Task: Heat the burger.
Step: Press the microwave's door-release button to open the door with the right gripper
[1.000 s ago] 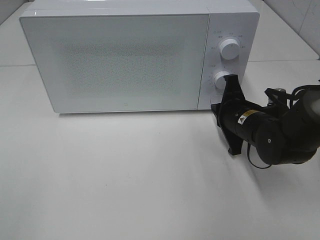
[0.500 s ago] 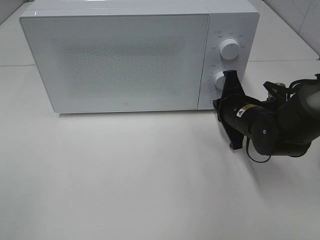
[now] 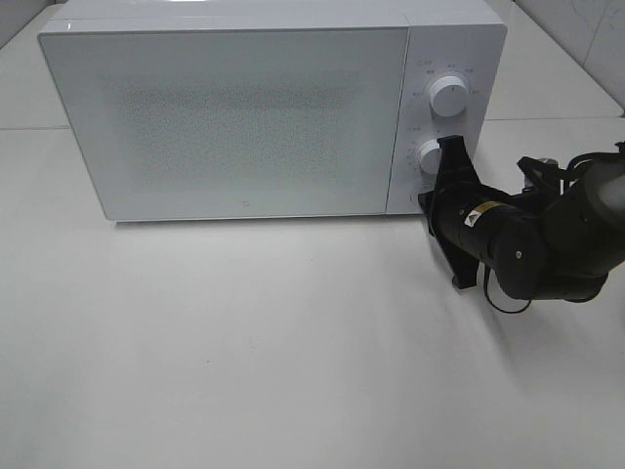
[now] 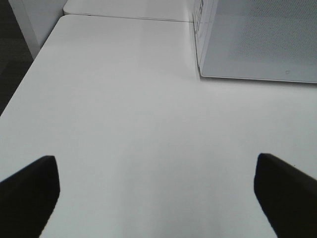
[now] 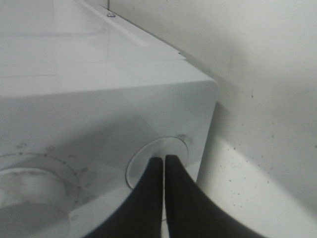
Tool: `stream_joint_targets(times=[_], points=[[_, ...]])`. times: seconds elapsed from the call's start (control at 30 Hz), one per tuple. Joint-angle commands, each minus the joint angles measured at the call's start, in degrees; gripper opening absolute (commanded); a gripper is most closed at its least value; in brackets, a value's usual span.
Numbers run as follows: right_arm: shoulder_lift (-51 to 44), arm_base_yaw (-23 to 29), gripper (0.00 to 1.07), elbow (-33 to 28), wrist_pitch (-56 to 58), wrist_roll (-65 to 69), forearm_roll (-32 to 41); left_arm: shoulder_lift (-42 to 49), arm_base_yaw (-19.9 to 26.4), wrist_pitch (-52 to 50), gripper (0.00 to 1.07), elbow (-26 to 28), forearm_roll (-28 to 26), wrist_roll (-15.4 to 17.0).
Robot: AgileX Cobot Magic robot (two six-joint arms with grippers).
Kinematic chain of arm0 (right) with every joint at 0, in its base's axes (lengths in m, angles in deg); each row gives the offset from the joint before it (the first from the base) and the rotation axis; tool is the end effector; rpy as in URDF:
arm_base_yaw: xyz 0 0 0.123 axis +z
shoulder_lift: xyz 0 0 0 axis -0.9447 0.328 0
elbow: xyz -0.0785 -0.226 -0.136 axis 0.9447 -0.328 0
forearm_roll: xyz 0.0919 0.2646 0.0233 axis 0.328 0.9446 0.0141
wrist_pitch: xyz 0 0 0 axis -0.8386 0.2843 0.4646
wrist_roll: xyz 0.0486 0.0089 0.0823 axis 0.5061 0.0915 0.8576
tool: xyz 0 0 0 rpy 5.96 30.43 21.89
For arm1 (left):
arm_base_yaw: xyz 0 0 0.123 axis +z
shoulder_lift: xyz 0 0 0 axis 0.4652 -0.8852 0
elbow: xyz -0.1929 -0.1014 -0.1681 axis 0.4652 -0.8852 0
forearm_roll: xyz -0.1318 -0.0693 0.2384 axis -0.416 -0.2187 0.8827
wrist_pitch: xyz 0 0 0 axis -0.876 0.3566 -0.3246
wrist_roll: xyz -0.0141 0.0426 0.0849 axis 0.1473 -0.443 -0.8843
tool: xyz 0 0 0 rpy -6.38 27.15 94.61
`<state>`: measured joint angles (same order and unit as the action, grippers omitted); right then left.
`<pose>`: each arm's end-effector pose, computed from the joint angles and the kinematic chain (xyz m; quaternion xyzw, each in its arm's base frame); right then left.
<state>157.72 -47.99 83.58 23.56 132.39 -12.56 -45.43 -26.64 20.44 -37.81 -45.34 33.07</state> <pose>0.3348 0.1200 0.0393 0.4912 0.6721 0.4006 0.3827 0.0317 -0.0019 0.2919 -0.0166 0.8546 -0.0153 0.5187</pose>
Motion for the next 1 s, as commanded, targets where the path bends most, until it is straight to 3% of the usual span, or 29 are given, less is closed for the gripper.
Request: stream_joint_targets(times=[0.03, 1.0], points=[[0.40, -0.29, 0.00, 0.97, -0.23, 0.57, -1.38, 0.97, 0.06, -0.92, 1.02, 0.00, 0.06, -0.11], [1.66, -0.29, 0.01, 2.69, -7.91, -0.52, 0.92, 0.97, 0.06, -0.92, 1.02, 0.00, 0.06, -0.11]])
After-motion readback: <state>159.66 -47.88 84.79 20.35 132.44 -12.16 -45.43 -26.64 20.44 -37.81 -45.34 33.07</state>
